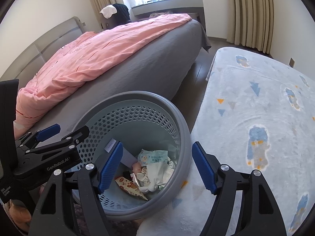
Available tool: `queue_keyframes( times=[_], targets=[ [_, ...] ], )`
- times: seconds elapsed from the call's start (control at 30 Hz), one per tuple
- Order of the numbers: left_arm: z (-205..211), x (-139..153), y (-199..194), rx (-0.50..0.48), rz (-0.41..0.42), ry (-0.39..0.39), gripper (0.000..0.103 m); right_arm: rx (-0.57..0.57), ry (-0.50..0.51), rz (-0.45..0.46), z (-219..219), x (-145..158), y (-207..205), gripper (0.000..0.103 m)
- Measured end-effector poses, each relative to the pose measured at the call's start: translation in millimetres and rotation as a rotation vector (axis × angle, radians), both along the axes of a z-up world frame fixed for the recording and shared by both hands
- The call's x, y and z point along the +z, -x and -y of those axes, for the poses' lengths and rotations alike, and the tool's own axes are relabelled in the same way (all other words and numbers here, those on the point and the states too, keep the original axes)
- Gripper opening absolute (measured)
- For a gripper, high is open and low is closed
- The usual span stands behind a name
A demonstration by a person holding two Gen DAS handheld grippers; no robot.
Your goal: Collect trash
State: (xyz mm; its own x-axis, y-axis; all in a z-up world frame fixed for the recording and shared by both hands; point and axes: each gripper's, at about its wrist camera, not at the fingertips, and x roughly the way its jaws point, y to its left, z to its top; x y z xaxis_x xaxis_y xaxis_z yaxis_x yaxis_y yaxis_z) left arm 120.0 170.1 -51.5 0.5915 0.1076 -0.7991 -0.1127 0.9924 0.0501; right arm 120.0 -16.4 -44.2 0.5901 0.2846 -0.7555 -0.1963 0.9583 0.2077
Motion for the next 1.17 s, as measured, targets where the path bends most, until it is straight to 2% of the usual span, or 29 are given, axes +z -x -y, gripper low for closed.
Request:
queue_keyframes(
  times=[1.17],
  targets=[
    [1.5,0.8,0.9,0.009,0.003,-0.002,0.08,0.005,-0.001,0.002,-3.0,0.8,1.7,0.071]
  ],
)
